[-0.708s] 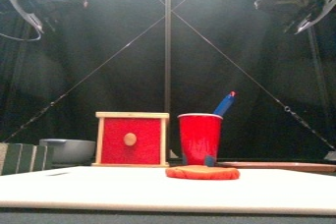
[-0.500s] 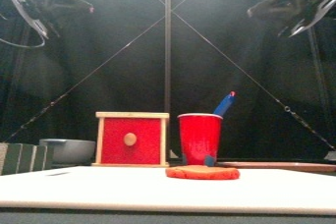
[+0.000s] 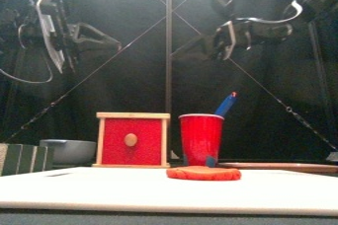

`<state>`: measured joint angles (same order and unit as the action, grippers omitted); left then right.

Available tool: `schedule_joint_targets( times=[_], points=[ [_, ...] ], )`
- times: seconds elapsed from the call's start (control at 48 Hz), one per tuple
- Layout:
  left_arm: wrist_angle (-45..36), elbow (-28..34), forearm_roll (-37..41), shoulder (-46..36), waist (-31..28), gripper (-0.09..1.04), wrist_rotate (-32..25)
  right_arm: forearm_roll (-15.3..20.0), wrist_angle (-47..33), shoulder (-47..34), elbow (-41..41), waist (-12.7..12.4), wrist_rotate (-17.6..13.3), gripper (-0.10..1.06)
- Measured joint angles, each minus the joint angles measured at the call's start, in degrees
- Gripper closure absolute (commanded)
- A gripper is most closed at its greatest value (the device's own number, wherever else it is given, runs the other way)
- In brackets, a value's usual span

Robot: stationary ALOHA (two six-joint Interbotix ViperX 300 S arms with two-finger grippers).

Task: Get the cutter from the drawer then cut the dough then place the extra dough in the bowl
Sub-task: Open the drawer

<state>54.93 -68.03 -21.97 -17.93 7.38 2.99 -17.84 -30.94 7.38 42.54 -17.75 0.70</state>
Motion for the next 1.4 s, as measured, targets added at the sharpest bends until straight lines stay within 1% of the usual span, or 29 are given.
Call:
schedule_joint_targets(
  times=[0.104,0.188,0.333,0.521,0.583,0.729,0.896,1.0,1.146,1.25,1.396],
  points=[
    [1.05,2.46,-4.04,4.92,0.88,0.73,0.18,-0.18,-2.02,-7.56,-5.19,-2.29,0.0,1.0],
    [1.32,4.39,-6.24,8.7,1.14,0.68,0.0,-0.35,-2.37,-12.3,-9.14,-3.08,0.09,1.0],
    [1.32,7.03,-7.21,13.1,1.05,0.58,0.35,-0.62,-2.46,-18.98,-15.12,-3.25,0.0,1.0],
    [1.32,9.4,-8.26,15.03,1.41,0.44,0.53,-0.88,-2.29,-24.43,-19.78,-3.16,0.09,1.0],
    [1.32,9.67,-9.23,15.12,1.58,0.4,0.62,-0.97,-1.67,-25.66,-20.74,-3.16,0.0,1.0],
    [1.32,10.02,-13.97,15.12,2.2,0.36,0.79,-0.97,1.41,-27.6,-22.15,-3.08,-0.26,1.0],
    [1.32,11.34,-26.28,15.56,4.31,0.34,3.43,-0.79,5.19,-28.21,-22.41,-2.99,-0.26,1.0],
    [1.14,11.6,-31.46,16.0,5.45,0.27,5.19,-0.88,6.15,-28.3,-22.59,-2.99,-0.26,1.0],
    [0.09,11.95,-33.49,16.7,6.24,0.14,7.38,-0.88,6.42,-28.3,-22.68,-2.9,-0.18,1.0],
    [-0.97,13.1,-35.42,17.4,6.59,0.08,11.6,-0.88,6.42,-28.3,-22.68,-2.81,-0.18,1.0],
    [-2.2,14.33,-39.64,18.81,6.77,0.07,19.42,-0.97,6.42,-28.39,-22.68,-2.72,-0.18,1.0]
  ],
)
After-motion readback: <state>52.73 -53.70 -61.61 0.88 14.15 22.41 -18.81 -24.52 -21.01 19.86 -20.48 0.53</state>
